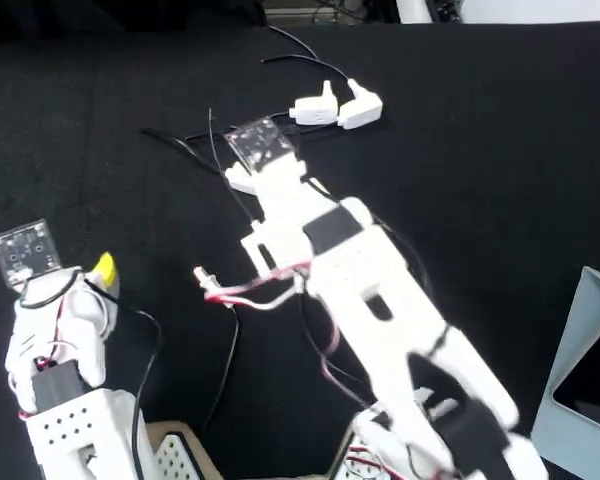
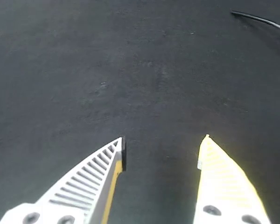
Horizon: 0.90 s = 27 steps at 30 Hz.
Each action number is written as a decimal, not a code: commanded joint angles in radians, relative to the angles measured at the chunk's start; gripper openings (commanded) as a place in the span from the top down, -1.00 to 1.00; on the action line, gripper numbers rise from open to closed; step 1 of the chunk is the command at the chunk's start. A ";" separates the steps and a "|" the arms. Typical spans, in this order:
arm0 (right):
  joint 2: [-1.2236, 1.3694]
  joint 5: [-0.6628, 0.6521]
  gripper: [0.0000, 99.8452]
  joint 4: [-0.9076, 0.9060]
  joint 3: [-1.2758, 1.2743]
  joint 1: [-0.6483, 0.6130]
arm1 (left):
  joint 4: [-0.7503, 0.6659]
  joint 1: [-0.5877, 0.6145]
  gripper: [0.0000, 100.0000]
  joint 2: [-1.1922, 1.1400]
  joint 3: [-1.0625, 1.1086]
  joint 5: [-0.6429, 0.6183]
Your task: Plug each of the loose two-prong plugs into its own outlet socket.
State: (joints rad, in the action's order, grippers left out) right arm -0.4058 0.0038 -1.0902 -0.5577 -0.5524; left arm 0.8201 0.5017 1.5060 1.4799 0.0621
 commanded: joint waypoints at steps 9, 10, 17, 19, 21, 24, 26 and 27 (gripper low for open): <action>-0.354 0.000 0.98 0.377 -0.335 -0.064 | -0.204 -0.275 0.48 0.011 -0.019 -0.012; -0.366 0.000 0.98 0.394 -0.354 -0.083 | -0.224 -0.297 0.48 0.011 -0.018 -0.014; -0.401 0.000 0.98 0.416 -0.418 -0.161 | -0.261 -0.390 0.48 0.008 -0.044 -0.098; -0.412 0.000 0.98 0.416 -0.430 -0.192 | -0.256 -0.420 0.48 0.011 -0.050 -0.101; -0.418 0.000 0.98 0.413 -0.435 -0.210 | -0.255 -0.447 0.48 0.012 -0.054 -0.100; -0.417 0.000 0.98 0.410 -0.437 -0.212 | -0.239 -0.492 0.48 0.012 -0.082 -0.100; -0.417 0.000 0.98 0.414 -0.447 -0.213 | -0.195 -0.532 0.48 0.012 -0.116 -0.098; -0.417 0.000 0.98 0.416 -0.452 -0.213 | -0.166 -0.555 0.48 0.012 -0.139 -0.098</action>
State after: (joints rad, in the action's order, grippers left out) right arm -0.7986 0.0054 -0.6943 -1.0104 -0.7518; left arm 0.5915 0.0230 1.5060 1.4569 -0.0284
